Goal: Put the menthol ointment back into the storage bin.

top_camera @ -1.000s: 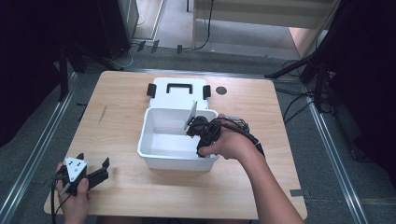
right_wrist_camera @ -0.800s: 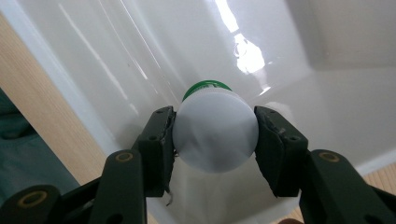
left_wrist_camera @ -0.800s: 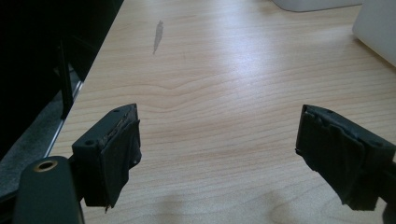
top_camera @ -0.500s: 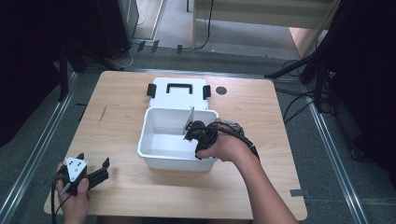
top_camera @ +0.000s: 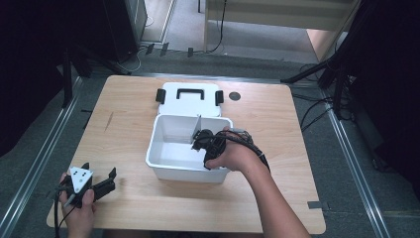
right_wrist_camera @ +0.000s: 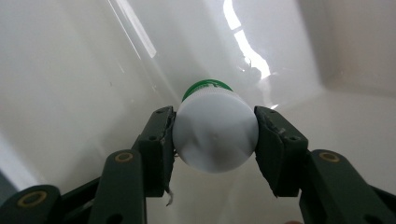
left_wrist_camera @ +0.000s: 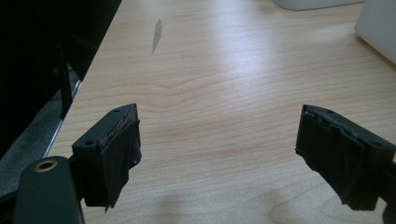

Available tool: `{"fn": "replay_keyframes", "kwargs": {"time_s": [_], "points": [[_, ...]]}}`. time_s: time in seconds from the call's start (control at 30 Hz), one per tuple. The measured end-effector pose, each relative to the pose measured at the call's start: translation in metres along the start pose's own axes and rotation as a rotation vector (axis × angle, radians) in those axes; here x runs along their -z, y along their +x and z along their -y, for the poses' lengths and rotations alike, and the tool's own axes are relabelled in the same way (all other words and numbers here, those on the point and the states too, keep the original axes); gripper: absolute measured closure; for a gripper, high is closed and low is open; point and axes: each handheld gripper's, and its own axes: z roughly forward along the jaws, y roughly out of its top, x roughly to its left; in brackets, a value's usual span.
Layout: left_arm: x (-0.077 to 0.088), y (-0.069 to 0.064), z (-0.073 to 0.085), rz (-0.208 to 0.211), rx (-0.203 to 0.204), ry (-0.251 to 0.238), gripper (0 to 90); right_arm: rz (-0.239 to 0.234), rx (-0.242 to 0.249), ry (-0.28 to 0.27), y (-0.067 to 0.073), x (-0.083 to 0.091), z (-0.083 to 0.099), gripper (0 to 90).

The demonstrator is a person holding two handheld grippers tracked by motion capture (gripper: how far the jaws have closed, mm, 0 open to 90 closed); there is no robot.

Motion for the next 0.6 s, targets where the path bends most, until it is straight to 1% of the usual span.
{"fn": "replay_keyframes", "kwargs": {"time_s": [0.03, 0.1, 0.2, 0.4, 0.5, 0.6], "points": [[0.0000, 0.0000, 0.0000, 0.000, 0.000, 0.000, 14.7, 0.003, 0.004, 0.002, -0.0005, -0.0007, -0.0008, 51.6], [0.0000, 0.0001, 0.0000, 0.000, 0.000, 0.001, 14.6, 0.000, -0.002, -0.003, -0.0005, -0.0027, -0.0025, 51.6], [-0.0002, 0.0001, -0.0001, 0.000, 0.001, -0.001, 14.6, -0.014, -0.004, -0.009, -0.0007, -0.0037, -0.0041, 51.5], [-0.0004, -0.0001, -0.0001, -0.002, 0.000, -0.003, 14.7, -0.028, -0.011, -0.013, -0.0012, -0.0042, -0.0052, 51.5], [-0.0003, -0.0001, -0.0001, -0.001, 0.000, -0.002, 14.6, -0.045, -0.028, -0.003, -0.0043, -0.0055, -0.0048, 51.6], [-0.0003, -0.0002, -0.0001, -0.002, -0.004, 0.000, 14.7, -0.045, -0.031, -0.001, -0.0079, -0.0075, -0.0048, 51.6]]}}
